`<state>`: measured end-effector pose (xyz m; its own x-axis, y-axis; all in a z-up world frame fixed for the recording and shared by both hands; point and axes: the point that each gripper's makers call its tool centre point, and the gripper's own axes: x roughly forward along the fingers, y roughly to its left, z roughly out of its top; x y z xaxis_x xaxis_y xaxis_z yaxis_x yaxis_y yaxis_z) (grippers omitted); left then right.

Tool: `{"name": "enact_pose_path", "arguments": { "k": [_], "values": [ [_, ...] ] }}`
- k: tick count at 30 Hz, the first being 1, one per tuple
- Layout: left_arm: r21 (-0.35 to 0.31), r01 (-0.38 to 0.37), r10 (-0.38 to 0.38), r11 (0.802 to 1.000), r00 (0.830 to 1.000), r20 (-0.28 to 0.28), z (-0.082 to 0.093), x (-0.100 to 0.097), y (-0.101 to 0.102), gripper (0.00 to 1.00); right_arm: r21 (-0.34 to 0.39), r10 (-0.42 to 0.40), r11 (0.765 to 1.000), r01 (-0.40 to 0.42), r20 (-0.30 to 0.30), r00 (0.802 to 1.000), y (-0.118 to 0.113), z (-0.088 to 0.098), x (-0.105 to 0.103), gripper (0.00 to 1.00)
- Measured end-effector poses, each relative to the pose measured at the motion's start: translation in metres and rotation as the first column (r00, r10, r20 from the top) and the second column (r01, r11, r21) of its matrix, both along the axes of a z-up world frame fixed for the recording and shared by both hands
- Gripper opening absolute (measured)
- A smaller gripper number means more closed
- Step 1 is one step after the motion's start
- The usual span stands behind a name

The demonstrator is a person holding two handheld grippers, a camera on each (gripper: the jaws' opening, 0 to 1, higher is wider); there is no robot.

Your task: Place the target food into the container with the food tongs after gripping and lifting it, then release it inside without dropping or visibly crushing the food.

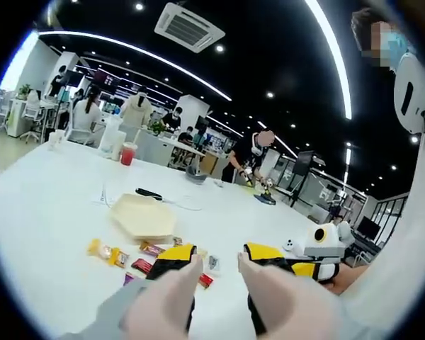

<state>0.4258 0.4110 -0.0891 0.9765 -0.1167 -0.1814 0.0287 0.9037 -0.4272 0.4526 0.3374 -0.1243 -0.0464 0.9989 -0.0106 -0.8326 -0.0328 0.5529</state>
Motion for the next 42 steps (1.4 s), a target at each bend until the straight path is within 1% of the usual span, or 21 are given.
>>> {"name": "enact_pose_path", "arguments": {
  "k": [1,4,8,9,11,13,14,15,16,18,19,21,22,23,26,28,31,34,37,40,42],
  "values": [
    [0.002,-0.005,0.005,1.000,1.000,-0.014,-0.003,-0.001,0.001,0.25,-0.017,-0.005,1.000,0.005,0.023,1.000,-0.001,-0.003,0.000,0.49],
    [0.012,-0.003,0.004,1.000,1.000,-0.028,-0.005,-0.004,0.001,0.25,-0.059,-0.040,0.997,0.044,0.079,0.996,-0.006,-0.007,0.005,0.50],
    [0.027,0.010,-0.009,1.000,0.999,-0.035,-0.006,-0.005,0.002,0.25,-0.113,-0.057,0.991,0.070,0.115,0.992,-0.011,-0.010,0.007,0.50],
    [0.065,0.016,-0.015,0.998,1.000,-0.011,-0.002,-0.005,0.005,0.24,-0.136,-0.071,0.986,0.100,0.202,0.977,-0.017,-0.006,0.010,0.50],
    [0.065,0.014,-0.014,0.998,1.000,0.006,0.001,-0.005,0.007,0.24,-0.166,-0.065,0.980,0.108,0.245,0.967,-0.020,-0.003,0.010,0.50],
    [0.050,0.007,-0.009,0.999,1.000,0.030,0.003,-0.005,0.009,0.25,-0.192,-0.043,0.976,0.100,0.280,0.959,-0.021,-0.001,0.008,0.51],
    [0.041,0.008,-0.009,0.999,0.999,0.031,0.002,-0.005,0.010,0.25,-0.203,-0.026,0.974,0.095,0.317,0.948,-0.021,0.001,0.007,0.52],
    [0.037,0.010,-0.011,0.999,1.000,0.026,0.001,-0.005,0.010,0.25,-0.216,-0.018,0.972,0.093,0.327,0.945,-0.021,0.001,0.006,0.52],
    [0.035,0.015,-0.016,0.999,1.000,0.020,0.001,-0.006,0.009,0.25,-0.232,-0.018,0.968,0.098,0.327,0.945,-0.021,0.002,0.007,0.53],
    [0.051,0.025,-0.027,0.998,0.999,0.028,0.001,-0.008,0.009,0.25,-0.235,-0.021,0.966,0.104,0.331,0.943,-0.020,0.005,0.009,0.54],
    [0.055,0.024,-0.025,0.998,0.999,0.026,-0.002,-0.009,0.012,0.25,-0.251,-0.021,0.962,0.110,0.332,0.943,-0.020,0.006,0.012,0.54],
    [0.046,0.017,-0.018,0.999,0.999,0.028,-0.004,-0.010,0.015,0.25,-0.266,-0.029,0.956,0.126,0.338,0.941,-0.022,0.008,0.016,0.55],
    [0.035,0.012,-0.013,0.999,0.999,0.032,-0.005,-0.011,0.019,0.25,-0.273,-0.046,0.950,0.152,0.360,0.932,-0.024,0.012,0.022,0.55],
    [0.033,0.010,-0.011,0.999,0.999,0.035,-0.006,-0.011,0.021,0.25,-0.275,-0.049,0.949,0.156,0.359,0.932,-0.025,0.012,0.023,0.55],
    [0.016,-0.001,0.000,1.000,0.999,0.049,-0.002,-0.014,0.024,0.25,-0.284,-0.087,0.939,0.193,0.347,0.934,-0.027,0.015,0.032,0.55],
    [0.028,-0.003,0.002,1.000,0.999,0.053,-0.001,-0.017,0.027,0.25,-0.293,-0.100,0.932,0.211,0.351,0.931,-0.028,0.014,0.035,0.55],
    [0.039,-0.005,0.003,0.999,0.999,0.049,-0.001,-0.023,0.031,0.25,-0.300,-0.108,0.927,0.226,0.363,0.925,-0.025,0.016,0.034,0.55],
    [0.059,-0.006,0.004,0.998,0.999,0.032,-0.004,-0.032,0.037,0.25,-0.300,-0.117,0.923,0.240,0.374,0.920,-0.021,0.019,0.031,0.55],
    [0.077,-0.012,0.011,0.997,1.000,0.017,-0.008,-0.038,0.043,0.25,-0.295,-0.130,0.923,0.248,0.368,0.921,-0.015,0.020,0.026,0.55],
    [0.055,-0.006,0.005,0.998,1.000,0.010,-0.014,-0.037,0.047,0.25,-0.292,-0.142,0.919,0.264,0.381,0.914,-0.013,0.020,0.021,0.56],
    [0.046,0.004,-0.004,0.999,1.000,0.000,-0.022,-0.034,0.047,0.25,-0.291,-0.157,0.914,0.282,0.389,0.908,-0.014,0.019,0.021,0.56]
  ]
}}
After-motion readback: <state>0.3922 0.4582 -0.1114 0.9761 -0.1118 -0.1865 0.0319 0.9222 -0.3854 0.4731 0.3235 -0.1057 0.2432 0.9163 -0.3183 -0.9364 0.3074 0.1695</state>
